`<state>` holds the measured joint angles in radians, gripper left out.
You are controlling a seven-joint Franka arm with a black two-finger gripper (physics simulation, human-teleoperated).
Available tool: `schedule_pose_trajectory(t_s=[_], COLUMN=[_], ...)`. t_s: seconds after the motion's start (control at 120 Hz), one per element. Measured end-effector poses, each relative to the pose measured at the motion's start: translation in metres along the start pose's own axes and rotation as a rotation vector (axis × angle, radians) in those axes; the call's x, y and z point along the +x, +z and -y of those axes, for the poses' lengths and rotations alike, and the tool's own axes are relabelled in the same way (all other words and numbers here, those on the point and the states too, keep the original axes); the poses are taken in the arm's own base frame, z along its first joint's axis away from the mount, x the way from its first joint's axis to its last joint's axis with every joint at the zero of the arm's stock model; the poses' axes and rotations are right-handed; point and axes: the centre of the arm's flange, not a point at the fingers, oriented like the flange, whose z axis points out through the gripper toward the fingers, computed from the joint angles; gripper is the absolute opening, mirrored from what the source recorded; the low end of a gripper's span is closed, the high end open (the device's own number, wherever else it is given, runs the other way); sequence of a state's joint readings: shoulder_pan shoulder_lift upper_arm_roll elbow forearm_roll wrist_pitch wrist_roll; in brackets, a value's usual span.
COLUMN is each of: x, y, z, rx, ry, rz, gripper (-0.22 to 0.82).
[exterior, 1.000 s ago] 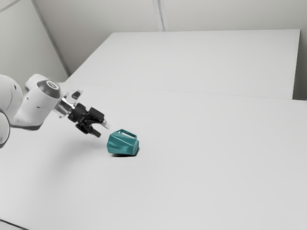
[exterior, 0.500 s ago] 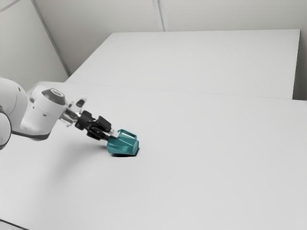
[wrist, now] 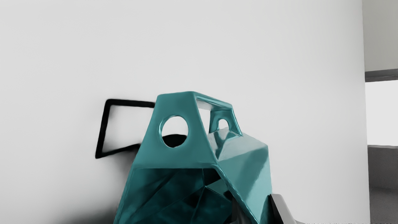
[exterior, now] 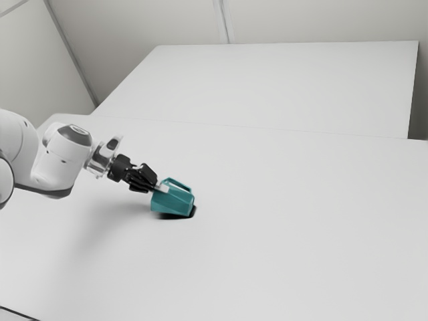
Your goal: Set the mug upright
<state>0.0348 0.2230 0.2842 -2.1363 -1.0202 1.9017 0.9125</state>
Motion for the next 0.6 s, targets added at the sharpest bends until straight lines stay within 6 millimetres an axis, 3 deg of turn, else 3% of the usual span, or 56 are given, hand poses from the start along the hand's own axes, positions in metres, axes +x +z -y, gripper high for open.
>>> schedule_pose_trajectory(t_s=[0.167,0.358,0.6], x=[0.002,0.008,0.040], y=[-0.004,-0.013,-0.028], z=[-0.016,-0.058,-0.105], rx=[-0.026,-0.037,0.241], ry=[0.036,0.125,0.309], rz=[0.004,0.014,0.168], gripper=[-0.16,-0.17,-0.18])
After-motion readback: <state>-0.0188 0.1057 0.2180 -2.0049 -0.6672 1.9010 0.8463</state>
